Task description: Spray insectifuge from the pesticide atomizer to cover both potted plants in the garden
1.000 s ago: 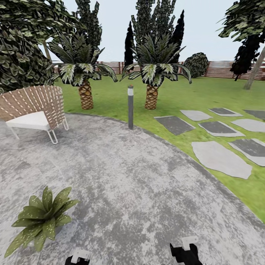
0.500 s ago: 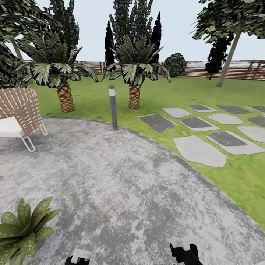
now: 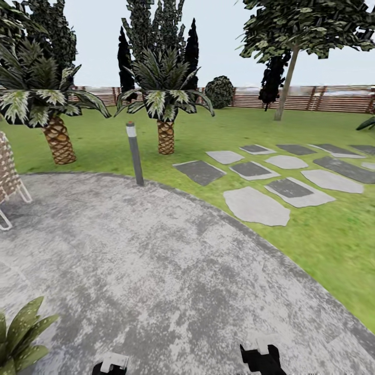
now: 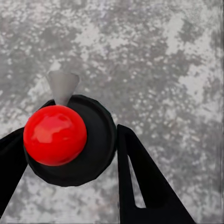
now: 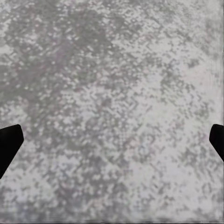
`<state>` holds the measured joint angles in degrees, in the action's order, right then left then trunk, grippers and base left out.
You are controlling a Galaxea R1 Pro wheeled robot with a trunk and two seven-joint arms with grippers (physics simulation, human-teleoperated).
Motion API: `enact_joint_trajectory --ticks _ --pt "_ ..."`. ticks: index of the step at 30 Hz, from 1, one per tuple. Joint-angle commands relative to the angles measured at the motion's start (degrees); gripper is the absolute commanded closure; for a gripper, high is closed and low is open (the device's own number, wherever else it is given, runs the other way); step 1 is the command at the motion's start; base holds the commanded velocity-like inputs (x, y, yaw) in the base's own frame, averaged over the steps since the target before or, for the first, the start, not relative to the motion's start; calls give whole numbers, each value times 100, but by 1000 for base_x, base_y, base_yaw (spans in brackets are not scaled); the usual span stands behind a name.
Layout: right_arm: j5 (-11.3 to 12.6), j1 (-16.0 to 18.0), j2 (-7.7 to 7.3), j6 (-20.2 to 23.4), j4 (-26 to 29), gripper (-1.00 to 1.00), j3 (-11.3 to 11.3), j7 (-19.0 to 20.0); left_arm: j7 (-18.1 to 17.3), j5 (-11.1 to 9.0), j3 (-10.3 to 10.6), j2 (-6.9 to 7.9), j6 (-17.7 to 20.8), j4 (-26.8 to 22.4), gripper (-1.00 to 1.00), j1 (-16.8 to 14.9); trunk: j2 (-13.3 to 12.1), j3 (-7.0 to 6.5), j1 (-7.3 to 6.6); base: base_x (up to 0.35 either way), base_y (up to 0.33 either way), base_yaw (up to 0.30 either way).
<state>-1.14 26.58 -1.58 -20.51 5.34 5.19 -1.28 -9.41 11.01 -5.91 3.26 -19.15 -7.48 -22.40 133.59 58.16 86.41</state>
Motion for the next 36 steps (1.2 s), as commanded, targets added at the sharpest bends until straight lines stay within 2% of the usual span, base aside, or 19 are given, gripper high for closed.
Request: enact_joint_trajectory --ticks 1,7,22,27,36 --pt "-7 5 -1 -15 -7 -100 35 -13 -25 51 -51 0 -18 1 100 -1 2 5 -1 0 0 -300" --pt "-3 5 0 -15 -6 -100 35 -13 -25 51 -51 2 -18 1 100 -1 2 5 -1 26 8 -300" --pt "-1 5 8 -15 -7 -100 35 -21 -25 51 -49 -1 -18 1 100 -1 2 5 -1 304 88 -278" --pt "-1 5 8 -15 -7 -100 35 -22 -25 51 -50 -1 -18 1 100 -1 2 5 -1 56 15 -86" --pt "0 5 12 -15 -7 -100 35 -22 -25 51 -51 15 -18 1 100 6 2 5 -1 2 1 -253"
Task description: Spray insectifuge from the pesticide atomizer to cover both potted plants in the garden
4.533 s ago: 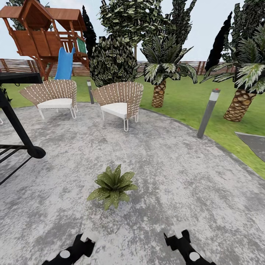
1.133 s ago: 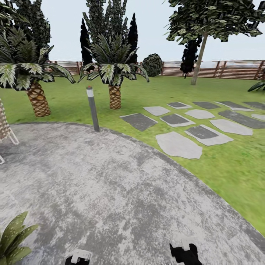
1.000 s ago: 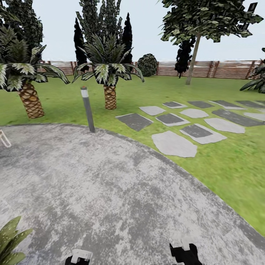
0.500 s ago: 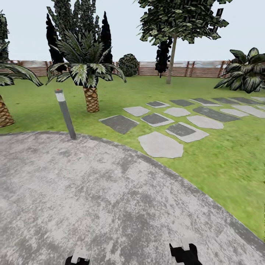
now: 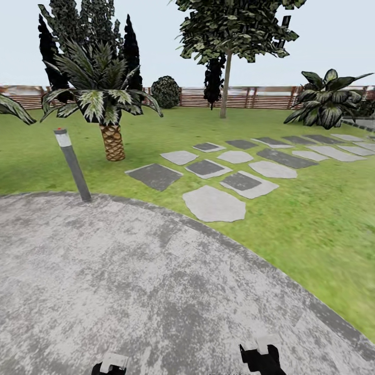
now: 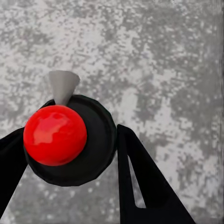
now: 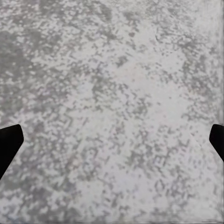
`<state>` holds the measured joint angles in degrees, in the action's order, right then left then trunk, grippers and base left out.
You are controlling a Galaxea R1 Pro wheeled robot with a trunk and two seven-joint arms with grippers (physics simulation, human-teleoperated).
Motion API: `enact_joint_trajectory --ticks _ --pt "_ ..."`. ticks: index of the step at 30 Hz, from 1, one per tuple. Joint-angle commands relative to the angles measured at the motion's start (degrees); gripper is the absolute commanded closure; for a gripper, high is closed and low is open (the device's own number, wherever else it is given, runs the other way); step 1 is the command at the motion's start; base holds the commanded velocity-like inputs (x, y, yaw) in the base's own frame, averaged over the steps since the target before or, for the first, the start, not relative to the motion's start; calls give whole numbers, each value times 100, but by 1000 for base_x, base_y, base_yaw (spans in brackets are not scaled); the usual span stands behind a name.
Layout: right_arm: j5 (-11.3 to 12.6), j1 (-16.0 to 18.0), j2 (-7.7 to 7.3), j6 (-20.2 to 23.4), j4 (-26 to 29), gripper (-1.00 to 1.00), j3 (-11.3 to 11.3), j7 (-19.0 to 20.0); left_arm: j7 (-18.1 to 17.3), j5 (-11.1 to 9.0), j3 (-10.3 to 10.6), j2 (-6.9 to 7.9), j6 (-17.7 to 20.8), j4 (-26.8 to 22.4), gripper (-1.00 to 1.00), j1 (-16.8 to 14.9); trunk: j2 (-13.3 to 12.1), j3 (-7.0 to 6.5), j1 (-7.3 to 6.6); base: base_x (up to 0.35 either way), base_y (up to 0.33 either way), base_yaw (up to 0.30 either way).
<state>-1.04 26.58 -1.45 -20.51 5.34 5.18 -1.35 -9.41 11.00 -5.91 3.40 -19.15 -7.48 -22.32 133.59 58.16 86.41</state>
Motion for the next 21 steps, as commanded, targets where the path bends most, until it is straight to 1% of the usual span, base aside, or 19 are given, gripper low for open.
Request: enact_joint_trajectory --ticks 1,3,6,12,15,21 --pt "-10 5 1 -14 -7 -100 35 -14 -25 52 -50 1 -18 2 100 -1 2 5 -1 -7 0 -264" --pt "-10 5 -1 -14 -7 -100 35 -14 -25 52 -50 0 -18 3 100 -1 2 5 -1 -87 0 -264" --pt "-10 5 0 -14 -7 -100 35 -14 -25 51 -50 1 -18 2 100 -1 2 5 -1 -271 69 -264" --pt "-10 5 1 -14 -7 -100 35 -14 -25 51 -50 1 -18 1 100 -1 2 5 -1 -252 174 -264" --pt "-10 5 0 -14 -7 -100 35 -14 -25 51 -50 0 -18 1 100 -1 2 5 -1 -83 73 -264" --pt "-10 5 -1 -14 -7 -100 35 -14 -25 51 -50 -3 -18 1 100 -1 2 5 -1 -11 9 -264"
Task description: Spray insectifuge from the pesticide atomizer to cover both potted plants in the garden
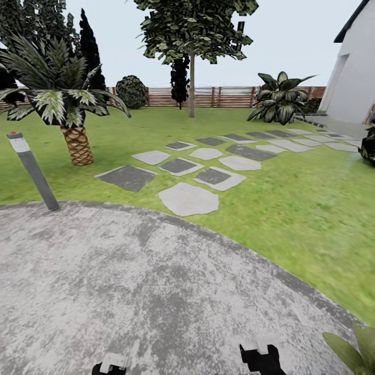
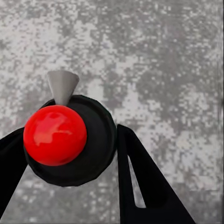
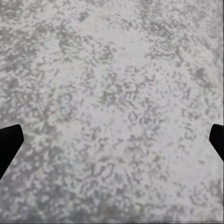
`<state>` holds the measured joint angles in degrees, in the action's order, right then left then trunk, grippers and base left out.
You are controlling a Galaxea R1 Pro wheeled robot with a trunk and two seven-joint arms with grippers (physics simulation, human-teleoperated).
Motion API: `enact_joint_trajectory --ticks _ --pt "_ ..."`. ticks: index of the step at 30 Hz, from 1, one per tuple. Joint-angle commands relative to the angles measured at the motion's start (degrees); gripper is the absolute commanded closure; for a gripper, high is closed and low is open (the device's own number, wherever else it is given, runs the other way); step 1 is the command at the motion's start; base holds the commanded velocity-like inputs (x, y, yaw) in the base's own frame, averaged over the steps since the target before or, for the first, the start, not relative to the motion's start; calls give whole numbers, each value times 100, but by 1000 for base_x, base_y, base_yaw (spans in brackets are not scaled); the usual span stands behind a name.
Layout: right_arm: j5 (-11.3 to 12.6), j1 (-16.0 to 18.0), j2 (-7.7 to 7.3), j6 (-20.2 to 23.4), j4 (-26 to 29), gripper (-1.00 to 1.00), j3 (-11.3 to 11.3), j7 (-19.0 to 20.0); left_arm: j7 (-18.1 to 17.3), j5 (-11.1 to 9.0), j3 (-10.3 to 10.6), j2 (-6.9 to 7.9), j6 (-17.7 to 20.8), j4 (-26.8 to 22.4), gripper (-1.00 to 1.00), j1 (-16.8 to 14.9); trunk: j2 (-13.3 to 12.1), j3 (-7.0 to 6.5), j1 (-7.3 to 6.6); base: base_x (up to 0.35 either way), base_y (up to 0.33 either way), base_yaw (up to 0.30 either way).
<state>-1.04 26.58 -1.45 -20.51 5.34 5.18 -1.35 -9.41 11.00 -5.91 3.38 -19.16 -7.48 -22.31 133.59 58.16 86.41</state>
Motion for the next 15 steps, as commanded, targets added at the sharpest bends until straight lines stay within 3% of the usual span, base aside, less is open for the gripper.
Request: enact_joint_trajectory --ticks 1,15 --pt "-10 5 -1 -15 -7 -100 35 -14 -25 51 -51 0 -18 1 100 -2 2 5 -1 -1 1 -264" --pt "-10 5 11 -15 -12 -100 38 -14 -25 55 -51 5 -18 1 100 -2 2 5 -1 0 0 -264"
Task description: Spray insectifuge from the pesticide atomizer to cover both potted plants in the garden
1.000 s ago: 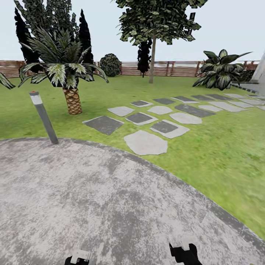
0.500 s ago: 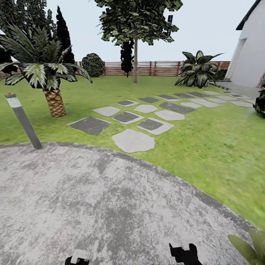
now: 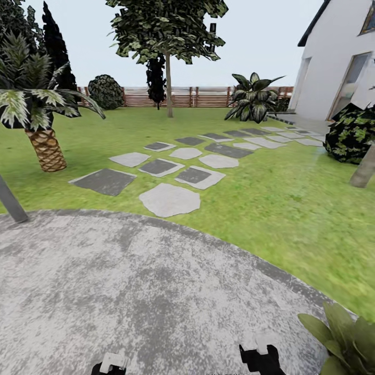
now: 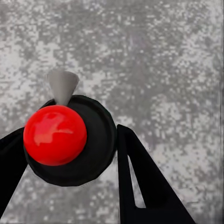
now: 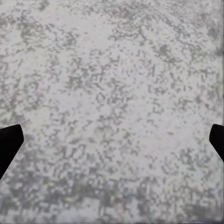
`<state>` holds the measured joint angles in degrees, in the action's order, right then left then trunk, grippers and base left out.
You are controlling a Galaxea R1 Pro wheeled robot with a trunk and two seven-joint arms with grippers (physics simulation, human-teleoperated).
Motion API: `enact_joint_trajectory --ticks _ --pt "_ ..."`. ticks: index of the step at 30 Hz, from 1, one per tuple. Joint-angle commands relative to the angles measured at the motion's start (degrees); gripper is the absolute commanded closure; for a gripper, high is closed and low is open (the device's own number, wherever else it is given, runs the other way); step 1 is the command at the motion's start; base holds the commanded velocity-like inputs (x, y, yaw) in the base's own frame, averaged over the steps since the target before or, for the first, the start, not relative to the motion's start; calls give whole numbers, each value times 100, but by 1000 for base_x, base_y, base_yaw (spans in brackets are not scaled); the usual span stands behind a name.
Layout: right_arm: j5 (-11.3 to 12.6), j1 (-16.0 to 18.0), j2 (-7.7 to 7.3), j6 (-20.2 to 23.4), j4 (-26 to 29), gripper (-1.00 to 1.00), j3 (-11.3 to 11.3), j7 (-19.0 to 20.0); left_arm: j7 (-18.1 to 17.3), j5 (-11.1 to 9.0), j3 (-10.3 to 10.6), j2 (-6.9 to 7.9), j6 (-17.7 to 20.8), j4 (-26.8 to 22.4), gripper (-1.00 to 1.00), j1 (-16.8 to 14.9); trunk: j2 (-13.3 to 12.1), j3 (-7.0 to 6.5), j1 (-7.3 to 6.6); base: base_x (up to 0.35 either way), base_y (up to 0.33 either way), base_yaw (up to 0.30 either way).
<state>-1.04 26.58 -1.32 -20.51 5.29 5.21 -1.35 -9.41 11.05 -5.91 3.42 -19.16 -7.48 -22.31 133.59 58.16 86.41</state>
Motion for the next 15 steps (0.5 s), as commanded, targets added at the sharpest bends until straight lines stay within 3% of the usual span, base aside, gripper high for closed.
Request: enact_joint_trajectory --ticks 1,15 --pt "-10 5 0 -14 -7 -100 34 -14 -26 52 -50 0 -18 1 100 -2 2 5 -1 0 0 -264" --pt "-10 5 1 -14 -10 -100 41 -14 -26 50 -50 1 -18 1 100 -2 2 5 -1 -105 0 -264"
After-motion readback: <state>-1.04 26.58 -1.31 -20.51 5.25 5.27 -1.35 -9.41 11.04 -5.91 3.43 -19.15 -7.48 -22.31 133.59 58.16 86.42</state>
